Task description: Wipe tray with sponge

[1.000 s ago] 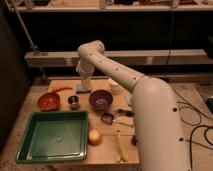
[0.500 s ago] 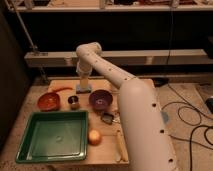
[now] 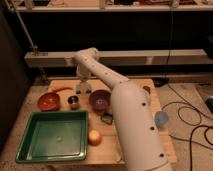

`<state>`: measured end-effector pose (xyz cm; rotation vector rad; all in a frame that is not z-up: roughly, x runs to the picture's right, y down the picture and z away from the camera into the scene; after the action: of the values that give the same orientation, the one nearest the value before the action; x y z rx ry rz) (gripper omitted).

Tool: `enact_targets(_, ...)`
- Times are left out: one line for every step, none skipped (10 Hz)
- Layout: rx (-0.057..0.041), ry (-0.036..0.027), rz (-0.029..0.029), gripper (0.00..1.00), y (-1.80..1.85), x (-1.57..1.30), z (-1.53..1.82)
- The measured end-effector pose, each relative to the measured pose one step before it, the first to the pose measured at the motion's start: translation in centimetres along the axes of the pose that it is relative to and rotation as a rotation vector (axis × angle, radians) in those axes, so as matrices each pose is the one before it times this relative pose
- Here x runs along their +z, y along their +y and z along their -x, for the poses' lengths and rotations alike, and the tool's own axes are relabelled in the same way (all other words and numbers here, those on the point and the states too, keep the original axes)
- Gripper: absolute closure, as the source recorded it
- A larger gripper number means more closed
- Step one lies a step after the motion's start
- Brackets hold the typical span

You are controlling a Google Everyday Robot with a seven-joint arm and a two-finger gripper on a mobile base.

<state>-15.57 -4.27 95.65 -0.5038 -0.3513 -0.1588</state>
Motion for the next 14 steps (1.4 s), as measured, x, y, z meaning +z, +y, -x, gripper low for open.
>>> enact_targets(0.00683, 0.00450, 0.00098, 0.20, -0.172, 0.288, -0.111)
enact_targets(0.01274, 0.00509, 0.00356, 0.20, -0.261, 0.552, -0.025)
enact_targets(0.01724, 0.00331, 0.00363, 0.20, -0.161, 0.458, -0.298)
enact_targets(0.02023, 0.00147, 0.00424, 0.20, -0.132, 0.466, -0.339)
enact_targets(0.01802, 0.00060, 0.00524, 0.20, -0.048, 0.449, -0.387)
enact_targets(0.01488, 0.00040, 0.00602, 0.20, 0.005, 0.496, -0.272)
enact_targets(0.02124, -0.00001, 0.00896, 0.20, 0.026, 0.916, -0.417)
enact_targets(0.00937, -0.00038, 0.00594, 0.20, -0.005, 0.513, -0.133)
enact_targets(0.01017, 0.00076, 0.00750, 0.20, 0.012, 0.427, -0.282)
enact_targets(0.00766, 0.00279, 0.01283, 0.20, -0.002, 0.491, -0.470)
enact_targets(0.00374, 0.00334, 0.01370, 0.22, 0.064, 0.361, -0.345)
enact_targets(0.00143, -0.00176, 0.01610, 0.30, -0.035, 0.240, 0.014)
enact_targets(-0.00114, -0.00193, 0.01775, 0.40, 0.043, 0.242, 0.113)
enact_targets(-0.00084, -0.00210, 0.00771, 0.50, -0.026, 0.068, 0.143)
